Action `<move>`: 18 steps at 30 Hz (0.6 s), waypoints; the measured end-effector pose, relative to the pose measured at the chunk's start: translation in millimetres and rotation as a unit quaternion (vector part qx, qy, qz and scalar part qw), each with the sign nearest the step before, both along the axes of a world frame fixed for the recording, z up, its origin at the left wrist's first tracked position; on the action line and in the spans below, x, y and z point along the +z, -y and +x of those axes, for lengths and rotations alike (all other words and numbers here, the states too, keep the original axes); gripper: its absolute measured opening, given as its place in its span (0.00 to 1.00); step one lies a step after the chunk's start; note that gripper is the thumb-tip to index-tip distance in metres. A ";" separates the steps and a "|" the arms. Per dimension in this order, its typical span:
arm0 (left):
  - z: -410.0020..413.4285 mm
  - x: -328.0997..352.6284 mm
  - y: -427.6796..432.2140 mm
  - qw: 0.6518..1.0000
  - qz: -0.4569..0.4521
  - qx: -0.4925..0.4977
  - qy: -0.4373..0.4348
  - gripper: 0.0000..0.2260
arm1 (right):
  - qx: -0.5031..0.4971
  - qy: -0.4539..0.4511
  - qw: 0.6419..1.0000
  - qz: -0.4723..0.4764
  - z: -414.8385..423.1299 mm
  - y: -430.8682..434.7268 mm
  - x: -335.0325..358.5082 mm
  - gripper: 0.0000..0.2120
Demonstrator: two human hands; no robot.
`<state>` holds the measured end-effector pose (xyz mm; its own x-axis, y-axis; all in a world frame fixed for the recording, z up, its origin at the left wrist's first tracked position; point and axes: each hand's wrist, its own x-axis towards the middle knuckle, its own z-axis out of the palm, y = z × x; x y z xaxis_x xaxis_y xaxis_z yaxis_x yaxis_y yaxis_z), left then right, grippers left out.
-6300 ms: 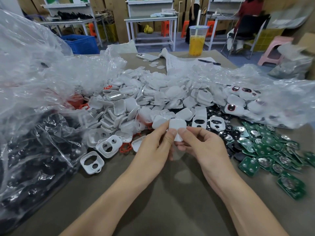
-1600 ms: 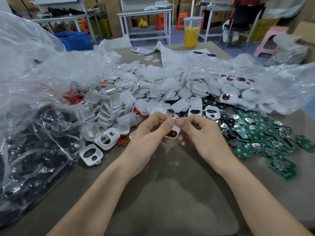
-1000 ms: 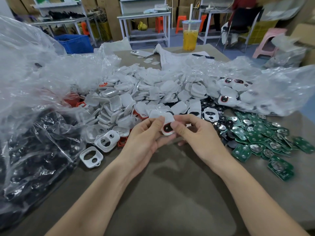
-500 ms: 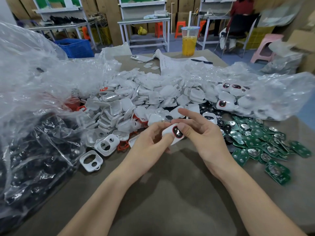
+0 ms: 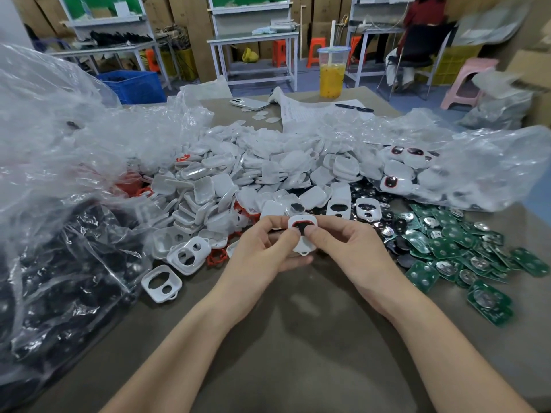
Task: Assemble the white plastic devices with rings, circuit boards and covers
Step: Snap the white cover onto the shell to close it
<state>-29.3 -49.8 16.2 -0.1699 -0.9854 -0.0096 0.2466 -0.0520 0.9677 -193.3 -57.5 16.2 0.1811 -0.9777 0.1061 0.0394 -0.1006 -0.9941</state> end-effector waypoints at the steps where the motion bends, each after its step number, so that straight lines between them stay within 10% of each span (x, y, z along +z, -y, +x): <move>1: 0.3 0.0 0.4 1.000 0.000 -0.005 -0.002 0.08 | 0.004 0.003 1.000 0.005 0.1 0.3 -0.5 0.08; 18: 2.2 -0.6 -0.8 0.999 -0.023 -0.004 0.029 0.08 | 0.041 0.002 0.999 0.008 -3.6 0.7 -3.7 0.09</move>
